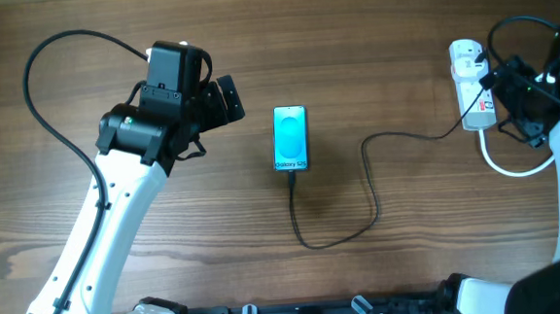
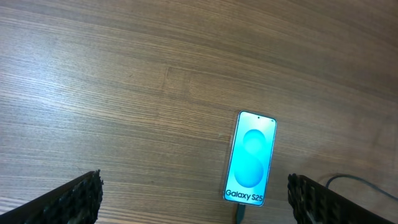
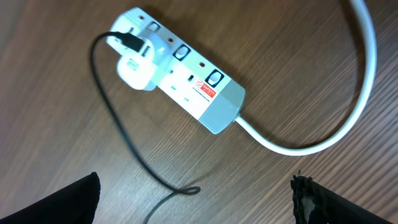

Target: Plug charger to phone and switch on socket

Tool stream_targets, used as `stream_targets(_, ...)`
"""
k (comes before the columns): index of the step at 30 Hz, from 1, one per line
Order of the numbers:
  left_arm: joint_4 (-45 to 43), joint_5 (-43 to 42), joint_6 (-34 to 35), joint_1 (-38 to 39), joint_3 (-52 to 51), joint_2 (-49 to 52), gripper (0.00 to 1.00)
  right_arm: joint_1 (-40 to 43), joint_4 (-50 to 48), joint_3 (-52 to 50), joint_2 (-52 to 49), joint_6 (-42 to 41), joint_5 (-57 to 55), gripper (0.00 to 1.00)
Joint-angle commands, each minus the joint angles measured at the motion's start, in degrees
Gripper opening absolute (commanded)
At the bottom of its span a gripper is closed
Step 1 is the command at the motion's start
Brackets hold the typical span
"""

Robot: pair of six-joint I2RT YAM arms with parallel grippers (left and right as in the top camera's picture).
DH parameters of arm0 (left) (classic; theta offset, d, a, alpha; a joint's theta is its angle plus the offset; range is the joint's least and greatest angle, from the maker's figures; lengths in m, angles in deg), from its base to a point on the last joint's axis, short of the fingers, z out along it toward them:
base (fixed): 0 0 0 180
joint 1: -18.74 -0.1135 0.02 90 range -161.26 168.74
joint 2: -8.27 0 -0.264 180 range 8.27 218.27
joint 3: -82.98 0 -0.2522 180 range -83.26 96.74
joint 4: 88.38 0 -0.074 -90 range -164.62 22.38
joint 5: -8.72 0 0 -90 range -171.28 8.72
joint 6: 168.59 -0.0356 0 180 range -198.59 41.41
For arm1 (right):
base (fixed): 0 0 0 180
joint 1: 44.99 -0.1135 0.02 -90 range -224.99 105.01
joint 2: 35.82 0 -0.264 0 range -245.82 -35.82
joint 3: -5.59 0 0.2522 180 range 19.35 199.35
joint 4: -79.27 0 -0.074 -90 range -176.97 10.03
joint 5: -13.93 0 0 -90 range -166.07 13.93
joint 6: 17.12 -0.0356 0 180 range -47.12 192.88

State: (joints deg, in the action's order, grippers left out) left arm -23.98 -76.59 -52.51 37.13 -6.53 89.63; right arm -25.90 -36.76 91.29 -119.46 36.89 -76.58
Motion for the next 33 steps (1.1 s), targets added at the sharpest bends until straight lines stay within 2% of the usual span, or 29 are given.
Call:
stream_targets(1,0.02,0.79,0.52,-0.24,-0.11,-0.31,1.0,0.63,-0.85,0.7,-5.97,-3.65,-1.2,1.0)
stream_targets(7,0.02,0.79,0.52,-0.24,-0.11,-0.31,1.0,3.21,-2.64,0.7,-13.05,-3.41,-1.18,1.0)
stream_targets(10,0.02,0.79,0.52,-0.24,-0.11,-0.31,1.0,6.19,-2.84,0.72,-13.46,-3.39,-0.83,1.0)
stream_targets(18,0.02,0.79,0.52,-0.24,-0.11,-0.31,1.0,16.76,-5.16,0.81,-13.46,-3.48,11.8,1.0)
stream_targets(33,0.02,0.79,0.52,-0.24,-0.11,-0.31,1.0,16.98,-8.35,0.79,-13.46,-3.43,11.74,1.0)
